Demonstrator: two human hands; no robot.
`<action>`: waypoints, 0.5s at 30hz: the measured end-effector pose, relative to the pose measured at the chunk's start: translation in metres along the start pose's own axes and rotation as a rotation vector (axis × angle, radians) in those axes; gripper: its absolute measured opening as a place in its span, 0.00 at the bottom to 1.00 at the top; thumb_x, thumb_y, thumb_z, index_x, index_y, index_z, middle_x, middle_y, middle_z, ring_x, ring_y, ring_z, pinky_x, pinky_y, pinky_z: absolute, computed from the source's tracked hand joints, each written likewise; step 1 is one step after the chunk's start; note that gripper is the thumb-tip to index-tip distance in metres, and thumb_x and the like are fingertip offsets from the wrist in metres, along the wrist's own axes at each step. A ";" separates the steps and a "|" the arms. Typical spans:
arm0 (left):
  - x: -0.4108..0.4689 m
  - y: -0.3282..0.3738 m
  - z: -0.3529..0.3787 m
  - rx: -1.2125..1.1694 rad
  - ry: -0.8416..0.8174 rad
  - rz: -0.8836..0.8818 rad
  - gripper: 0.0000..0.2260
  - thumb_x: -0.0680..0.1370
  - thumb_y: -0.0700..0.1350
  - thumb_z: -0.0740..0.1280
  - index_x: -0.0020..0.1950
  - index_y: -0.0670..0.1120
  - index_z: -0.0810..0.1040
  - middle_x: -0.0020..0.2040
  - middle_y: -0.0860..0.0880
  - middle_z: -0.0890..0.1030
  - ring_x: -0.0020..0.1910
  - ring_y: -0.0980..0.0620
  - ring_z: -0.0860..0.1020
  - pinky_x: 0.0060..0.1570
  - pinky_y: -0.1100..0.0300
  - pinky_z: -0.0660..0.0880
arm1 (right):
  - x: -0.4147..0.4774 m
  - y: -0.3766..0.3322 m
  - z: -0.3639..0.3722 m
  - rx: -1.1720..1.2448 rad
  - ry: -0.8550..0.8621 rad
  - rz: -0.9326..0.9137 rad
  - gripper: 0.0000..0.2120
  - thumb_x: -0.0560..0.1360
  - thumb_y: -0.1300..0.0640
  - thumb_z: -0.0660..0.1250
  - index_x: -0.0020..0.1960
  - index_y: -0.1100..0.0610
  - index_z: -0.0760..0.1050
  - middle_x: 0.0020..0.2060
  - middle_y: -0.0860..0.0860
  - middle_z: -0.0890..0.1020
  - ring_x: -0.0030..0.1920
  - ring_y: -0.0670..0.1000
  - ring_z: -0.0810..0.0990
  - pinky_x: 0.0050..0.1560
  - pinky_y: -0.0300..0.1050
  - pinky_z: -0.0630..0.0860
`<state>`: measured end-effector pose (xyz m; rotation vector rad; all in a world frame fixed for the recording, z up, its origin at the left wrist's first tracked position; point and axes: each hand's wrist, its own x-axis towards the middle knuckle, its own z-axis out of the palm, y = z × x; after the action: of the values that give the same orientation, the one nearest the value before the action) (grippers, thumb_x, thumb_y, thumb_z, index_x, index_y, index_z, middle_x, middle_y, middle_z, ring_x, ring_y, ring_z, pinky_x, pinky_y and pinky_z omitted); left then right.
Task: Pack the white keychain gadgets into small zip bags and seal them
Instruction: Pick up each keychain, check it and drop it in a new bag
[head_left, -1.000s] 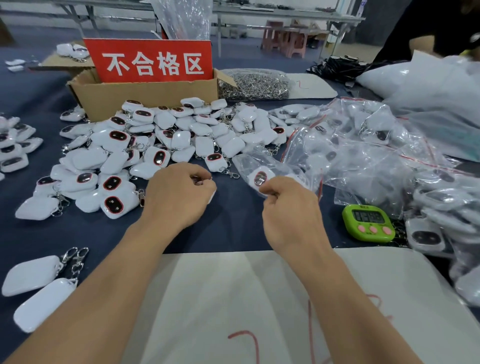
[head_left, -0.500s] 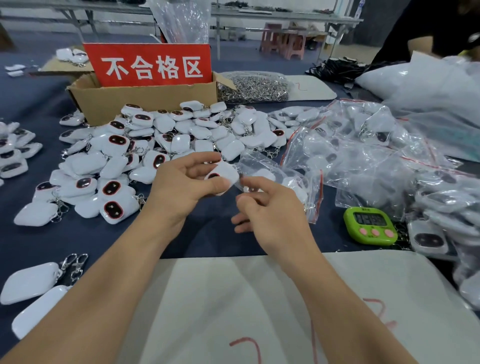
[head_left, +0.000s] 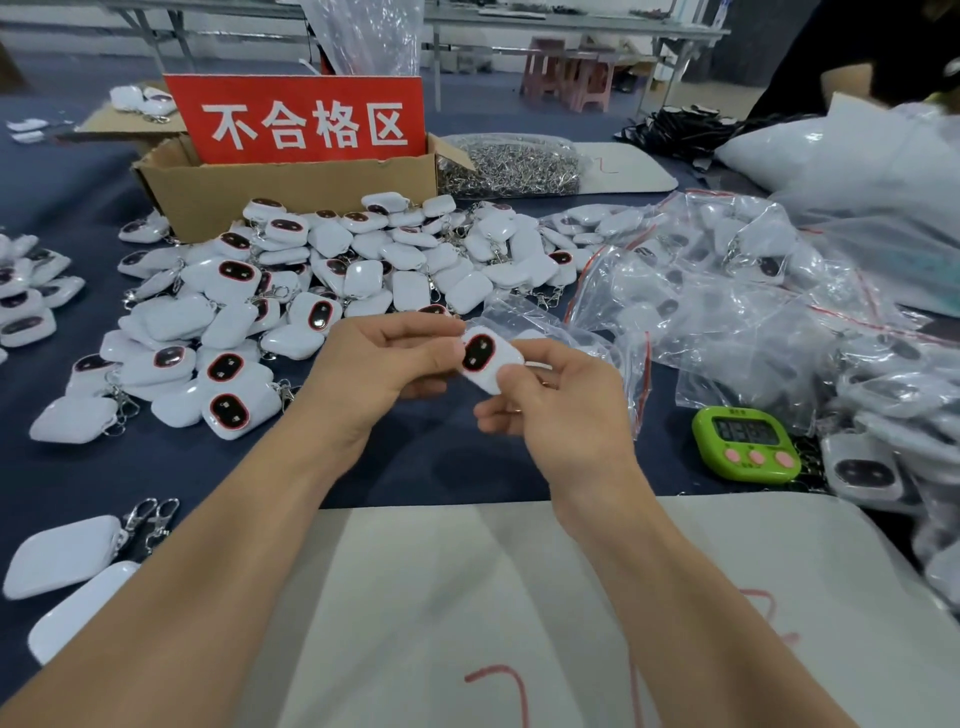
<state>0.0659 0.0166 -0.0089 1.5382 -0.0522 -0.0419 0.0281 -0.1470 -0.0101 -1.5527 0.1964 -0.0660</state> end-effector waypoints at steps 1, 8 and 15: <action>0.000 0.001 -0.001 0.008 -0.015 -0.004 0.07 0.73 0.37 0.76 0.47 0.48 0.88 0.41 0.45 0.87 0.38 0.54 0.84 0.40 0.63 0.82 | 0.000 0.000 -0.001 0.076 -0.005 0.029 0.08 0.81 0.67 0.65 0.51 0.58 0.81 0.33 0.54 0.85 0.30 0.51 0.84 0.36 0.44 0.83; -0.002 0.003 -0.001 0.016 -0.078 0.012 0.11 0.77 0.36 0.71 0.45 0.52 0.89 0.44 0.47 0.88 0.44 0.53 0.85 0.49 0.59 0.83 | 0.000 -0.001 0.001 0.038 -0.171 0.095 0.06 0.79 0.67 0.67 0.45 0.61 0.81 0.36 0.56 0.85 0.32 0.53 0.82 0.37 0.42 0.82; -0.005 0.005 0.001 -0.019 -0.141 -0.003 0.10 0.76 0.34 0.71 0.47 0.47 0.89 0.45 0.44 0.88 0.43 0.51 0.85 0.45 0.60 0.82 | -0.001 -0.004 -0.002 0.072 -0.209 0.111 0.08 0.82 0.65 0.65 0.48 0.63 0.82 0.38 0.59 0.84 0.34 0.54 0.81 0.36 0.41 0.82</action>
<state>0.0609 0.0162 -0.0039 1.5145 -0.1617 -0.1529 0.0270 -0.1492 -0.0057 -1.4635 0.1132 0.1749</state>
